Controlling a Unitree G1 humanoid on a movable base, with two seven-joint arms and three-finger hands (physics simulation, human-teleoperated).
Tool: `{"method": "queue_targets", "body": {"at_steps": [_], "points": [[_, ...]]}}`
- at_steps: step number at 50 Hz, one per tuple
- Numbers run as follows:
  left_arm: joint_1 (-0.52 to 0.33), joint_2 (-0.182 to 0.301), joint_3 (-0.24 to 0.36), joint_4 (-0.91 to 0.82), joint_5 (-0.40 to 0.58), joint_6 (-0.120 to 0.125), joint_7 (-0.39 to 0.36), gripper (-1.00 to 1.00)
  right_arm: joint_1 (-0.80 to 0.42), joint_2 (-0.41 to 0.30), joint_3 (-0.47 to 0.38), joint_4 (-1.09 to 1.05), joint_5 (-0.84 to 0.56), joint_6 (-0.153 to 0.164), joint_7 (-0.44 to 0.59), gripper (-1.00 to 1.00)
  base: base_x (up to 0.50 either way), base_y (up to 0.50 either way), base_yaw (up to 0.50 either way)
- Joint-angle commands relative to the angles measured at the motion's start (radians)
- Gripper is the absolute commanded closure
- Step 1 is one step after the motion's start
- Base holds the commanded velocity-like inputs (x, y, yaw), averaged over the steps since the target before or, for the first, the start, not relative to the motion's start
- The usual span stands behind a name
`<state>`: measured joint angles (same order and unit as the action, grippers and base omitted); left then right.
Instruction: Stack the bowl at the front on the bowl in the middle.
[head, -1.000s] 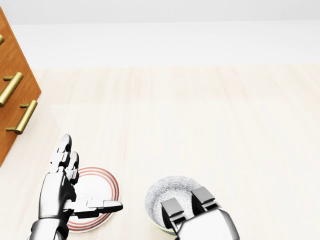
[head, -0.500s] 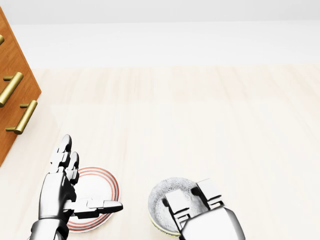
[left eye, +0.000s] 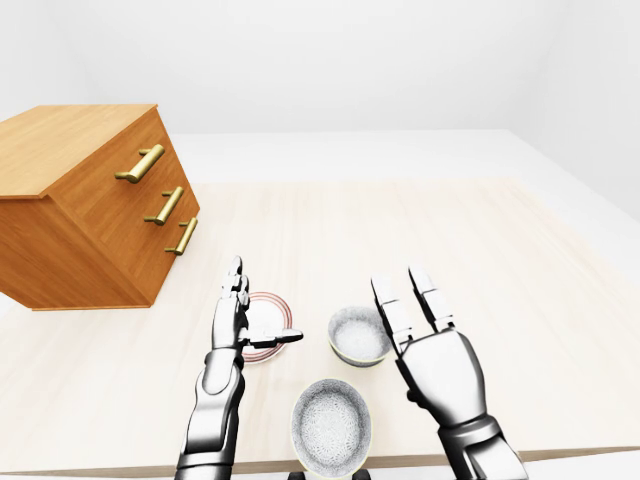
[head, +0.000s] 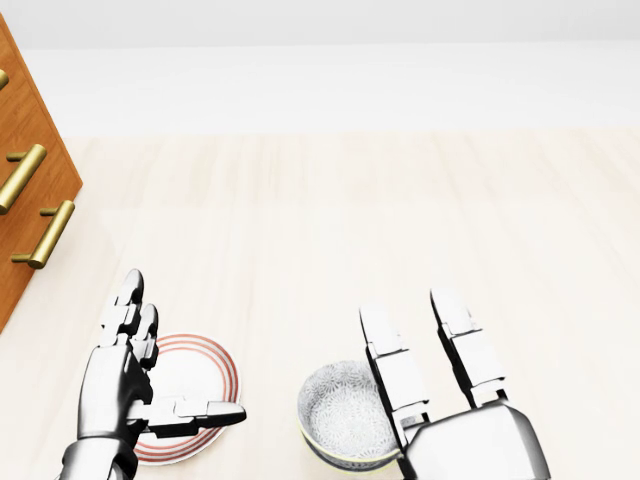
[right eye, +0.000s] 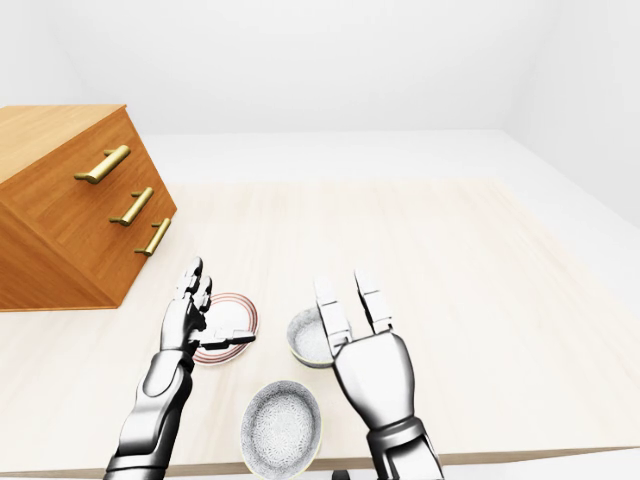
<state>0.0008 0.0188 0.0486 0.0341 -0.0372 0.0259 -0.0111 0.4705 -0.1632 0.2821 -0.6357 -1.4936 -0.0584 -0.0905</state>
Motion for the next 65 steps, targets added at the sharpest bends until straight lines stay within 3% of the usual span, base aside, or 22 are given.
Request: {"method": "queue_targets", "body": {"at_steps": [1, 14, 19, 26, 36, 44, 46, 48, 56, 61, 65], "points": [[-0.001, -0.001, -0.001, 0.006, 0.002, -0.006, 0.0, -1.0, 0.05, 0.021, -0.071, -0.106, -0.002, -0.029, 0.017, -1.0, 0.0, 0.0, 0.0], [0.007, 0.0, 0.001, -0.01, 0.0, -0.001, 0.0, -1.0, 0.091, 0.056, -0.094, -0.236, 0.025, -0.029, 0.112, -1.0, 0.0, 0.0, 0.0], [0.013, -0.001, -0.001, -0.033, -0.001, 0.016, 0.0, -1.0, 0.075, 0.078, -0.113, -0.326, 0.033, -0.029, 0.209, -1.0, 0.0, 0.0, 0.0], [0.013, -0.001, -0.001, -0.029, -0.003, 0.013, -0.003, -1.0, 0.011, 0.137, -0.147, -0.411, 0.041, -0.029, 0.347, -1.0, 0.0, 0.0, 0.0], [0.007, -0.001, 0.001, -0.022, -0.006, 0.013, -0.003, -1.0, -0.151, 0.3, -0.295, -0.412, 0.09, -0.029, 0.511, -1.0, 0.0, 0.0, 0.0], [0.007, -0.001, 0.002, -0.026, -0.008, 0.016, -0.003, -1.0, -0.24, 0.385, -0.415, -0.412, 0.147, -0.029, 0.601, -1.0, 0.0, 0.0, 0.0], [0.017, -0.004, 0.0, -0.096, -0.017, 0.061, 0.001, -1.0, -0.25, 0.408, -0.447, -0.412, 0.164, -0.029, 0.613, -1.0, 0.0, 0.0, 0.0], [0.02, -0.005, 0.004, -0.151, -0.028, 0.061, 0.007, -1.0, -0.257, 0.428, -0.472, -0.412, 0.176, -0.029, 0.623, -1.0, 0.0, 0.0, 0.0], [-0.043, 0.022, 0.13, -0.728, -0.213, 0.061, 0.101, -1.0, -0.332, 0.473, -0.542, -0.412, 0.21, -0.029, 0.689, -1.0, 0.0, 0.0, 0.0], [-0.13, 0.055, 0.219, -0.958, -0.345, 0.061, 0.181, -1.0, -0.358, 0.503, -0.578, -0.412, 0.226, -0.029, 0.711, -1.0, 0.0, 0.0, 0.0], [-0.15, 0.072, 0.251, -1.036, -0.423, 0.061, 0.226, -1.0, -0.398, 0.512, -0.628, -0.412, 0.253, -0.029, 0.747, -1.0, 0.0, 0.0, 0.0]]}}
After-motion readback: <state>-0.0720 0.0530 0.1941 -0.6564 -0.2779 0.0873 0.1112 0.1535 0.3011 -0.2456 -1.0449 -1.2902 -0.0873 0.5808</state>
